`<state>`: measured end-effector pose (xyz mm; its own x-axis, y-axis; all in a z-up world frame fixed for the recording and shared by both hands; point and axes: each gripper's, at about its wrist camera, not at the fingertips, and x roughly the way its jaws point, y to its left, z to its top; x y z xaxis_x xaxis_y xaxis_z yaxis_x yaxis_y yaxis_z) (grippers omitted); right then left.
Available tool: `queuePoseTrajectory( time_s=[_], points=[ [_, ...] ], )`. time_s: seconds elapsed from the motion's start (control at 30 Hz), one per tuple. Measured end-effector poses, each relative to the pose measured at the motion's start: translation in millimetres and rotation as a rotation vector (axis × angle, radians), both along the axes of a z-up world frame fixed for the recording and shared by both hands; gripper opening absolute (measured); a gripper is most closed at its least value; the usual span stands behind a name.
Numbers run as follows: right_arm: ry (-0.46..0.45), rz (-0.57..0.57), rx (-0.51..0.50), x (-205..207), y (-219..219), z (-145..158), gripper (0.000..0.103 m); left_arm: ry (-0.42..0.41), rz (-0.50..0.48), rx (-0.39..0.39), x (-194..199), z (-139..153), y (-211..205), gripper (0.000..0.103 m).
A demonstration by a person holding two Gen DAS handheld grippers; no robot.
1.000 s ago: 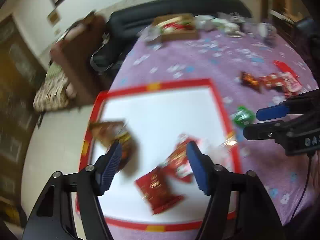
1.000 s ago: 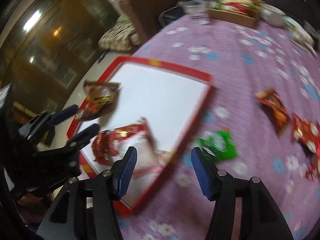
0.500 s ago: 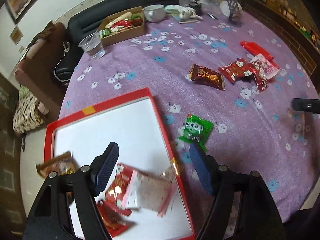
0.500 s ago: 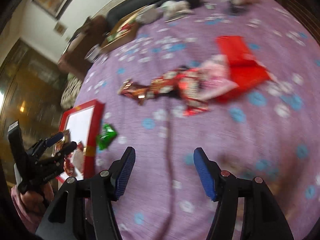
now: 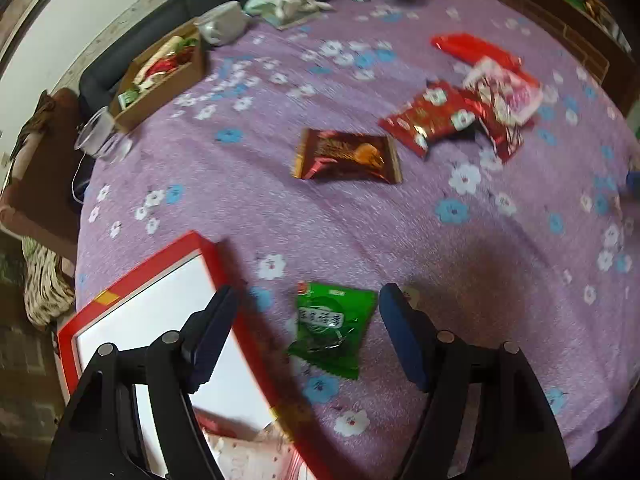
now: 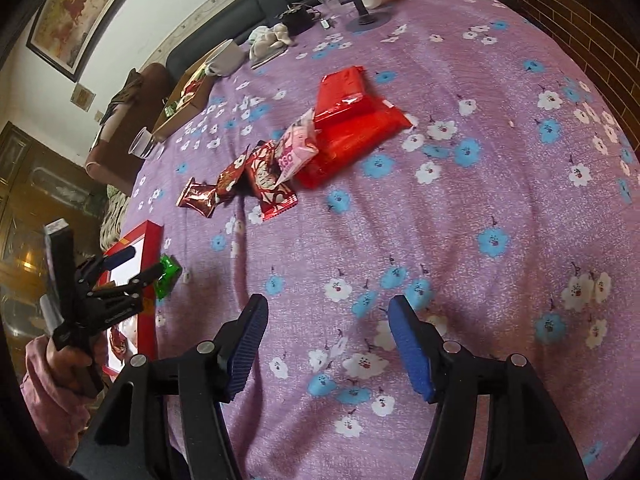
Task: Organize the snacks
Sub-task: 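Grasp the pink 'otso' packet with the right tool, then grasp the green candy packet with the left tool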
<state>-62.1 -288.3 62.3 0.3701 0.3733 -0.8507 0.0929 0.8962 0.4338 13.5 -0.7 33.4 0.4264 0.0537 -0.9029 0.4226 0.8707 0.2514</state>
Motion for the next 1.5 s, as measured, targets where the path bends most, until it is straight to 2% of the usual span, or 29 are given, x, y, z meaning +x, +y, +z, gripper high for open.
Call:
queuePoseTrajectory(
  time_s=[0.13,0.17,0.2,0.23,0.27,0.33,0.5,0.67,0.77,0.83,0.9,0.93,0.97,1.03,1.07,1.23,1.37,1.5],
  points=[
    [-0.011,0.032,-0.030,14.8,10.0,6.3,0.065,0.080,-0.026,-0.025,1.1,-18.2,-1.7,0.073],
    [-0.019,0.046,-0.039,20.1,14.0,8.9,0.065,0.076,-0.005,-0.073,1.1,-17.4,3.5,0.073],
    [-0.030,0.065,-0.053,27.3,19.7,12.2,0.065,0.136,0.023,-0.157,2.8,-20.0,10.6,0.073],
    [-0.039,0.079,-0.064,32.1,24.2,14.6,0.065,0.171,0.053,-0.210,2.2,-22.6,15.8,0.072],
    [-0.050,0.096,-0.077,38.7,29.8,17.1,0.065,0.155,0.064,-0.235,-1.7,-21.6,17.5,0.072],
    [-0.065,0.133,-0.100,53.9,41.6,19.7,0.065,0.143,0.027,-0.211,-11.2,-22.9,11.9,0.072],
    [-0.095,0.150,-0.144,95.3,54.3,20.3,0.065,0.170,-0.029,-0.270,-38.4,-20.0,-3.3,0.072],
    [-0.100,0.088,-0.123,135.8,47.9,14.8,0.065,0.209,0.051,-0.395,-48.9,-7.7,11.7,0.072],
    [-0.054,0.110,-0.179,155.6,57.2,-0.6,0.060,0.195,0.097,-0.422,-53.0,3.6,32.9,0.072],
    [0.022,0.124,-0.220,165.4,66.6,-22.4,0.044,0.182,0.121,-0.417,-54.2,10.2,46.7,0.072],
    [-0.022,0.138,-0.267,159.8,77.3,-22.4,0.042,0.176,0.142,-0.419,-50.6,13.0,56.1,0.072],
    [-0.013,0.161,-0.266,157.6,83.8,-24.5,0.042,0.178,0.147,-0.436,-50.9,14.3,60.0,0.072],
    [-0.027,0.168,-0.279,153.8,88.9,-23.5,0.038,0.181,0.151,-0.448,-50.4,15.2,61.4,0.072],
    [-0.021,0.197,-0.241,145.8,96.1,-24.9,0.031,0.177,0.152,-0.439,-54.3,17.6,64.3,0.072],
    [-0.002,0.212,-0.210,140.0,98.4,-27.8,0.020,0.169,0.139,-0.425,-53.2,18.4,60.1,0.072],
    [0.027,0.221,-0.148,100.2,90.9,-34.2,0.020,0.168,0.079,-0.399,-42.2,15.1,41.1,0.072],
    [0.029,0.161,-0.061,62.6,63.6,-29.5,0.020,0.170,0.083,-0.395,-33.5,11.0,35.4,0.072],
    [0.004,0.138,-0.073,34.6,45.1,-17.3,0.020,0.156,0.064,-0.356,-23.1,6.0,27.7,0.072]
  ],
)
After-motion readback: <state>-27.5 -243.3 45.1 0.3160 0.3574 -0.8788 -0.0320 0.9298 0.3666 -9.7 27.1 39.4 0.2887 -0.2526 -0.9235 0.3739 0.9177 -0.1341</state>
